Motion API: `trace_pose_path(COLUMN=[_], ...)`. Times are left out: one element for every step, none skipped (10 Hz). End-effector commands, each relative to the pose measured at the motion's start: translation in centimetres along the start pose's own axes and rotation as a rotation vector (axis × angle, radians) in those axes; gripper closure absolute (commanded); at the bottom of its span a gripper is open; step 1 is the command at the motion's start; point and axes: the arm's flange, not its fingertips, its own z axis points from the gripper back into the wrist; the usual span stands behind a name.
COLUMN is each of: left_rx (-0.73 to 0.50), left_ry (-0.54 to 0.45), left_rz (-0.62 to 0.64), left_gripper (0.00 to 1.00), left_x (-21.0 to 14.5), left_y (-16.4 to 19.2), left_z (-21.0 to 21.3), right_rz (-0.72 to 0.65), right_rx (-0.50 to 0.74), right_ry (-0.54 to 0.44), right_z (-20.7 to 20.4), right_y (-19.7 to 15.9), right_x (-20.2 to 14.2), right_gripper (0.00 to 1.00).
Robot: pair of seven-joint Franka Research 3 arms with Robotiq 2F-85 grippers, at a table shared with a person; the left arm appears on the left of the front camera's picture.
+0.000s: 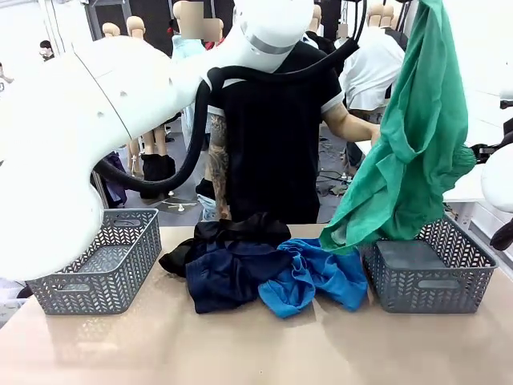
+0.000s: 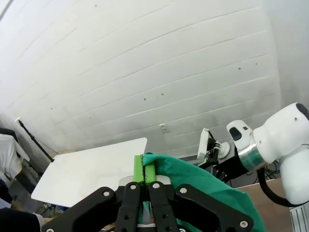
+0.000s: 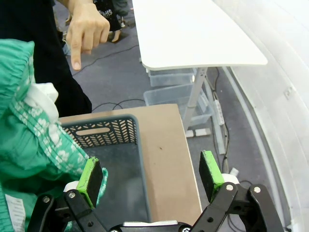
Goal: Sort the tops and bottoms.
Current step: Sort the clothes according to human instructions.
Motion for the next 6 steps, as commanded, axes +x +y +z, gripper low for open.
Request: trace_pose_path(left_rx=[0.005, 0.005, 0.005, 0.005, 0.005, 0.005], left_ry=[0.009, 0.009, 0.009, 0.009, 0.009, 0.009], left_rz=[0.01, 0.01, 0.01, 0.01, 0.01, 0.01], left_gripper=[1.0, 1.0, 1.0, 1.0, 1.0, 1.0], left_x=[0.22, 0.22, 0.22, 0.22, 0.22, 0.22], left_y=[0.21, 0.21, 0.21, 0.21, 0.21, 0.21], left_z=[0.29, 0.29, 0.29, 0.29, 0.29, 0.29], right_rz=[0.0, 0.0, 0.0, 0.0, 0.0, 0.0], right_rx=[0.001, 0.001, 0.001, 0.001, 0.001, 0.001], right_ry=[0.007, 0.007, 0.007, 0.007, 0.007, 0.007], right_z=[-0.05, -0.05, -0.05, -0.05, -0.05, -0.05], right_y=[-0.06, -0.06, -0.06, -0.06, -0.06, -0.06], right_x=[-0.04, -0.04, -0.04, -0.04, -0.04, -0.04], right_gripper=[0.0, 0.0, 0.0, 0.0, 0.0, 0.0])
